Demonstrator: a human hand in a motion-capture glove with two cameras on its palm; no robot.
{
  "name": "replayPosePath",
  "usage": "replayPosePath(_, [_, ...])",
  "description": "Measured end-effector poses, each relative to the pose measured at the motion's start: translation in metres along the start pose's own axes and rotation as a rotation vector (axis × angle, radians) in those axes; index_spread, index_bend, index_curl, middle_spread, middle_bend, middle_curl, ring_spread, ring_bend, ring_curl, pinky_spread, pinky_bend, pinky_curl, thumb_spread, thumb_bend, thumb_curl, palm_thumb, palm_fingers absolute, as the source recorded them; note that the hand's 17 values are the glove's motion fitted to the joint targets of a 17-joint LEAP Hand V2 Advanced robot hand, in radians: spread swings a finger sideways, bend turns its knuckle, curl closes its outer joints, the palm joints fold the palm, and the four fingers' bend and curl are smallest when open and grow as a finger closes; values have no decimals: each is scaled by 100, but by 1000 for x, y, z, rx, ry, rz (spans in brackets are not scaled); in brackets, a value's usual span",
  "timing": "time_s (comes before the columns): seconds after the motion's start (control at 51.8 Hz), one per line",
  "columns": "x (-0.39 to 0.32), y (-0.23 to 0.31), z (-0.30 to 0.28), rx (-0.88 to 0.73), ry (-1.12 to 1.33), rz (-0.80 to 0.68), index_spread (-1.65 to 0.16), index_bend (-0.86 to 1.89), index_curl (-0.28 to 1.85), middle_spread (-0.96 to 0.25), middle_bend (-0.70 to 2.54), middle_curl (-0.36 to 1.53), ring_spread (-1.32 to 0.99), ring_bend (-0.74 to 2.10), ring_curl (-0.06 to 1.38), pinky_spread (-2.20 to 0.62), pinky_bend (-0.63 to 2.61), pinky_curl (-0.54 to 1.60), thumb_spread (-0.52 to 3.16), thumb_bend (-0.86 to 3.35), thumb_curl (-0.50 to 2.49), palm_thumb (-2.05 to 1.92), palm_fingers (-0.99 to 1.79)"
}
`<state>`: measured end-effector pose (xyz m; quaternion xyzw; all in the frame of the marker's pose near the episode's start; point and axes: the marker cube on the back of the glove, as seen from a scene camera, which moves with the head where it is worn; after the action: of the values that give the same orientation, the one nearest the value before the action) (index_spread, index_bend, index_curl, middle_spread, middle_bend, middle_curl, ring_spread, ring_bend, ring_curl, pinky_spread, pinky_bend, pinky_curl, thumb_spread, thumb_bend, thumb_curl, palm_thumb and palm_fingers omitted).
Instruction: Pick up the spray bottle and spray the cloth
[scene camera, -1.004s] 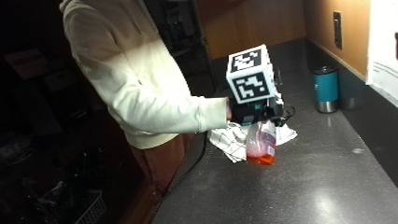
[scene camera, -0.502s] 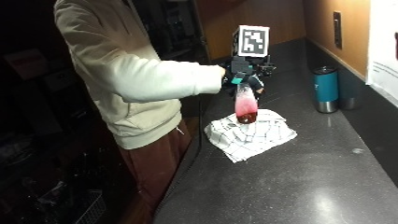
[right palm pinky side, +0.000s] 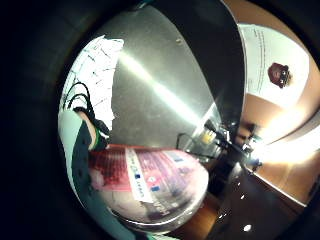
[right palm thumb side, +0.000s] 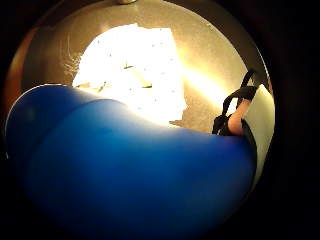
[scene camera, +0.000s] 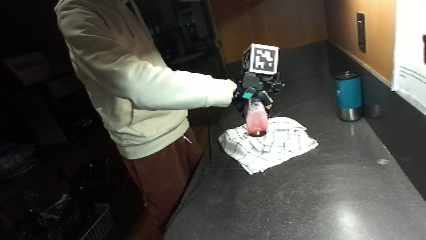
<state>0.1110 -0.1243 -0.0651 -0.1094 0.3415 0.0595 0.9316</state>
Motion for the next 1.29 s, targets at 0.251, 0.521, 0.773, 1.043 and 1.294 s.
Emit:
replayPosePath(0.251, [-15, 7, -46, 208, -278, 21, -20, 37, 52, -14, 48, 46, -20, 48, 40, -23, 32, 37, 10, -4, 75, 97, 136])
replayPosePath(0.521, [-40, 19, -141, 592, -862, -100, -20, 37, 51, -14, 48, 46, -20, 48, 40, -23, 33, 37, 10, -4, 75, 97, 136])
replayPosePath(0.773, [-127, -13, -195, 738, -1333, -243, -20, 37, 51, -13, 48, 46, -20, 48, 40, -23, 33, 37, 10, -4, 75, 97, 136])
replayPosePath(1.043, [-204, -78, -197, 747, -1597, -179, -19, 36, 51, -13, 47, 46, -19, 48, 40, -22, 33, 37, 11, -4, 75, 97, 135])
replayPosePath(1.294, [-250, -159, -181, 827, -1675, -34, -19, 35, 51, -12, 46, 45, -18, 46, 40, -21, 34, 37, 13, -4, 75, 98, 133])
